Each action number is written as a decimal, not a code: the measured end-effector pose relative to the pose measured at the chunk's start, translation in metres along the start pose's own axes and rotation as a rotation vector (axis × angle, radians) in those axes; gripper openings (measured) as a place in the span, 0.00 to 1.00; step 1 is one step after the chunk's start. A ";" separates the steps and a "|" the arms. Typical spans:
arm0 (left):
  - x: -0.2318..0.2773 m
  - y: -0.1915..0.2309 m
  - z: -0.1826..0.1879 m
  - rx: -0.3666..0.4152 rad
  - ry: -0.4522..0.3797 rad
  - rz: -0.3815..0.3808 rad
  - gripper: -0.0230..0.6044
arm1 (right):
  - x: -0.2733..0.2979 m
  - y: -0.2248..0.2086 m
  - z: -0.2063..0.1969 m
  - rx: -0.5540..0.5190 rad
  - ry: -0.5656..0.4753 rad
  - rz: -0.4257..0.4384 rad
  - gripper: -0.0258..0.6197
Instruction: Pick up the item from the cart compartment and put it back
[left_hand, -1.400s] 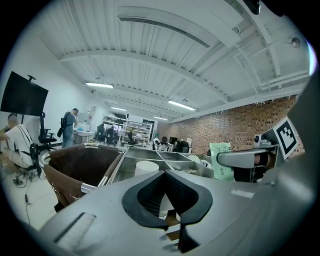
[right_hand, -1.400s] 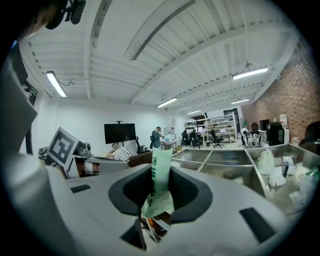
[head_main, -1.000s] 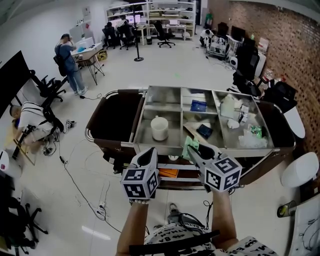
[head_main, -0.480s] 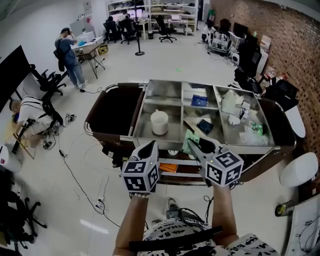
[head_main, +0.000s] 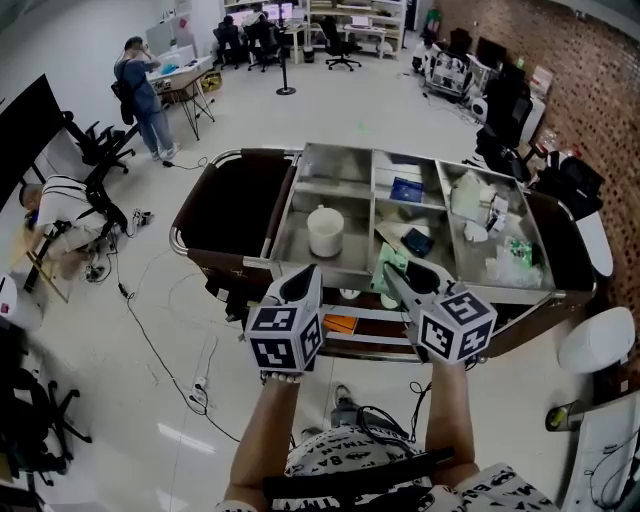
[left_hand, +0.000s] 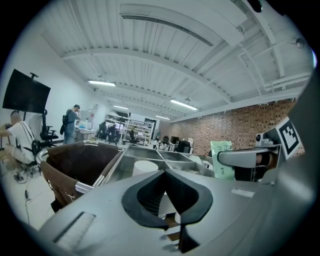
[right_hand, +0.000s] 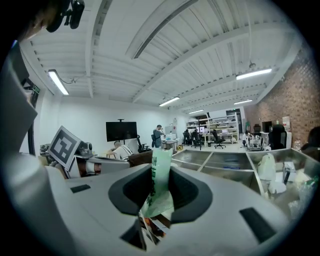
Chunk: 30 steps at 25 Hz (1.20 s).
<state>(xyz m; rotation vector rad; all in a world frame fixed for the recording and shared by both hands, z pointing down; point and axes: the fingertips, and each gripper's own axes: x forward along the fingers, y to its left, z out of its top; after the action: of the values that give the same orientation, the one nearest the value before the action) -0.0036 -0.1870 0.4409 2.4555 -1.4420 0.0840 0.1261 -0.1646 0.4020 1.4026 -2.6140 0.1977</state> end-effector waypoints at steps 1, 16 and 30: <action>0.001 0.000 0.001 0.002 -0.002 -0.002 0.04 | 0.002 -0.001 0.003 -0.009 -0.002 -0.003 0.20; 0.048 0.020 0.062 0.074 -0.033 -0.024 0.04 | 0.058 -0.042 0.117 -0.250 0.001 -0.036 0.20; 0.096 0.064 0.110 0.061 -0.018 0.029 0.04 | 0.152 -0.091 0.171 -0.321 0.098 -0.031 0.20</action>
<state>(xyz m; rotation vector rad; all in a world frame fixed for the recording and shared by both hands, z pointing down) -0.0214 -0.3280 0.3689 2.4902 -1.5036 0.1132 0.1050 -0.3715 0.2703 1.2850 -2.4098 -0.1475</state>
